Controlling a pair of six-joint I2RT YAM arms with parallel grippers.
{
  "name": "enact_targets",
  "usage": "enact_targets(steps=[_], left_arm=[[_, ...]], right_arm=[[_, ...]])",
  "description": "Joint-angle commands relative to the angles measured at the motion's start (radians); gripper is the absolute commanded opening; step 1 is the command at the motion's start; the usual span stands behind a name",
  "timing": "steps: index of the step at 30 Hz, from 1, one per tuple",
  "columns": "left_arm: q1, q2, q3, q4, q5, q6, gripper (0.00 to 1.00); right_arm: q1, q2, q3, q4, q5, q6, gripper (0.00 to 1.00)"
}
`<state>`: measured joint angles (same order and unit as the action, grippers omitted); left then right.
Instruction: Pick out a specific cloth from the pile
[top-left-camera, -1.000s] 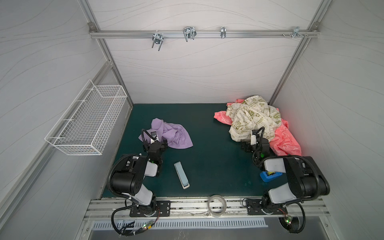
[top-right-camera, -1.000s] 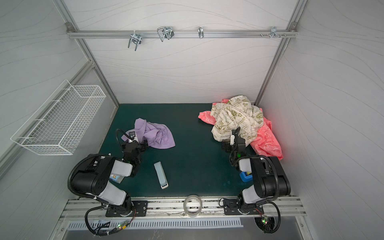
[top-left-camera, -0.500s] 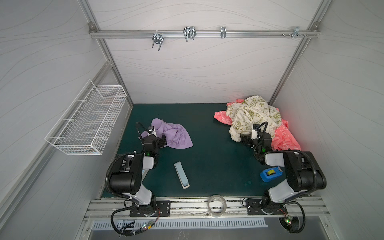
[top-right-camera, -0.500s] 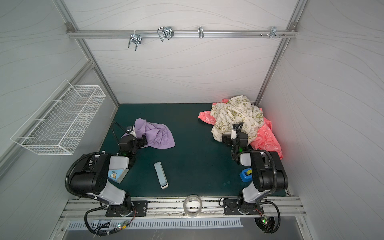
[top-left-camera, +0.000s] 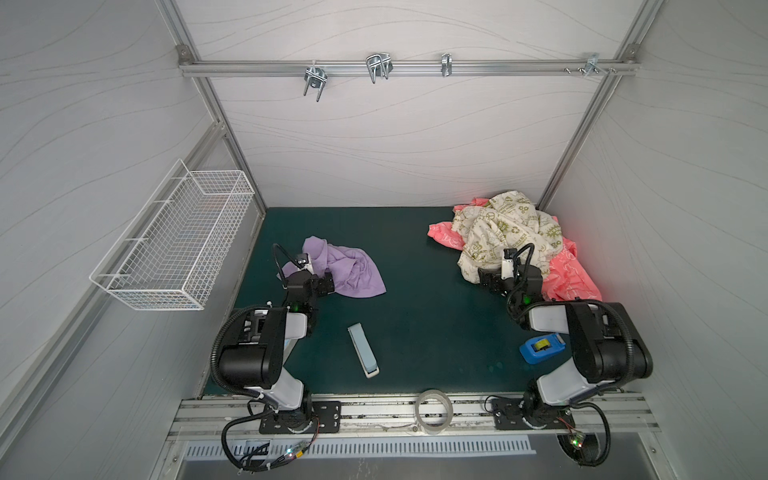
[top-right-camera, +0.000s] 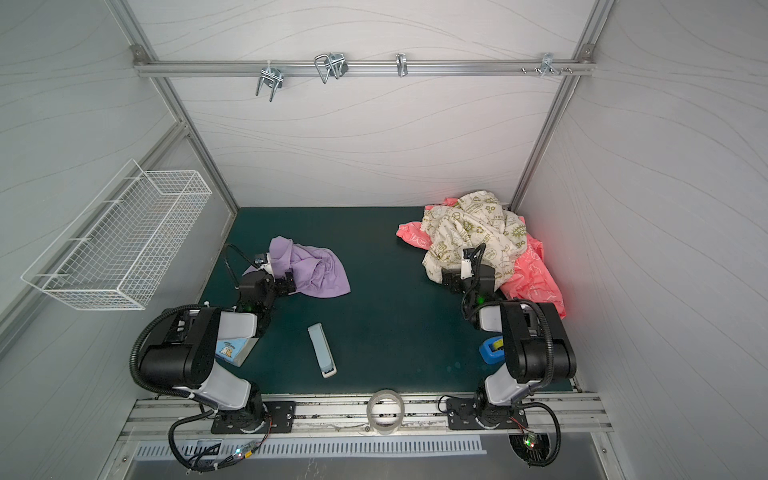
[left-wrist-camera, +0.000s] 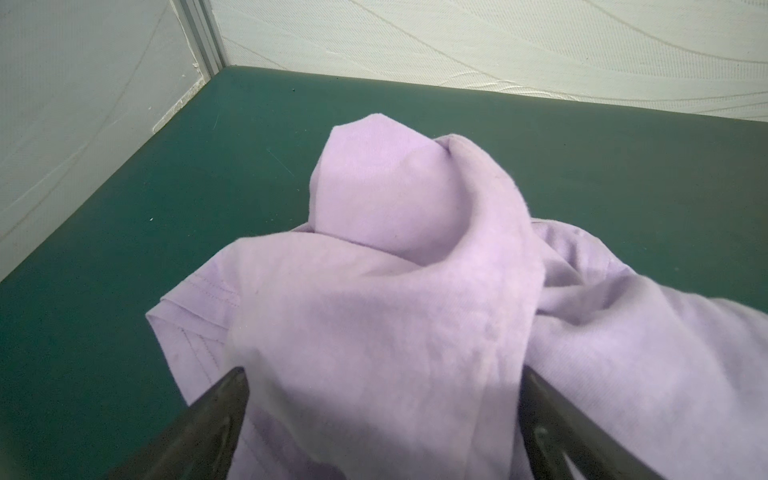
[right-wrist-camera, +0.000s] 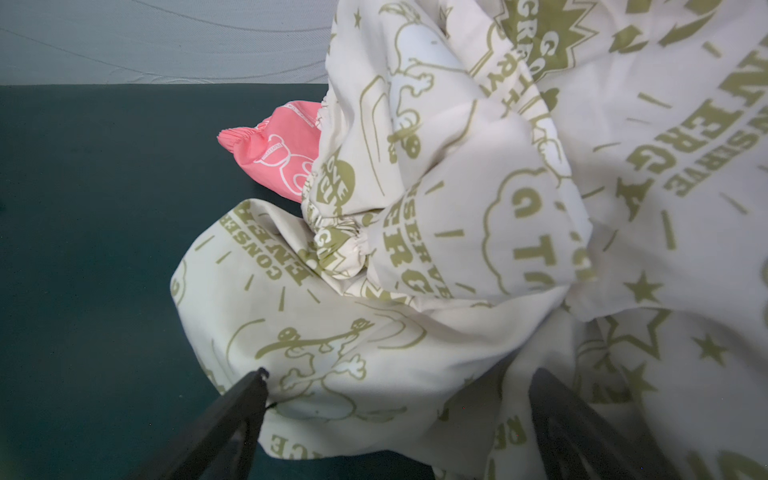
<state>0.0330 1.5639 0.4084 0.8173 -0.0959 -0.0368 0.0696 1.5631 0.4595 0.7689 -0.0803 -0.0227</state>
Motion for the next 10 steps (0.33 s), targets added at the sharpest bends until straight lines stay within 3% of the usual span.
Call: enact_targets(steps=[1,10], left_arm=[[0.003,-0.01,0.017,0.02,0.009,-0.003,0.99],[0.004,-0.01,0.017,0.02,0.009,-0.003,0.99]], right_arm=[[-0.004,0.01,0.004,-0.012,-0.014,0.001,0.99],[-0.004,0.01,0.005,-0.015,-0.012,0.003,0.99]])
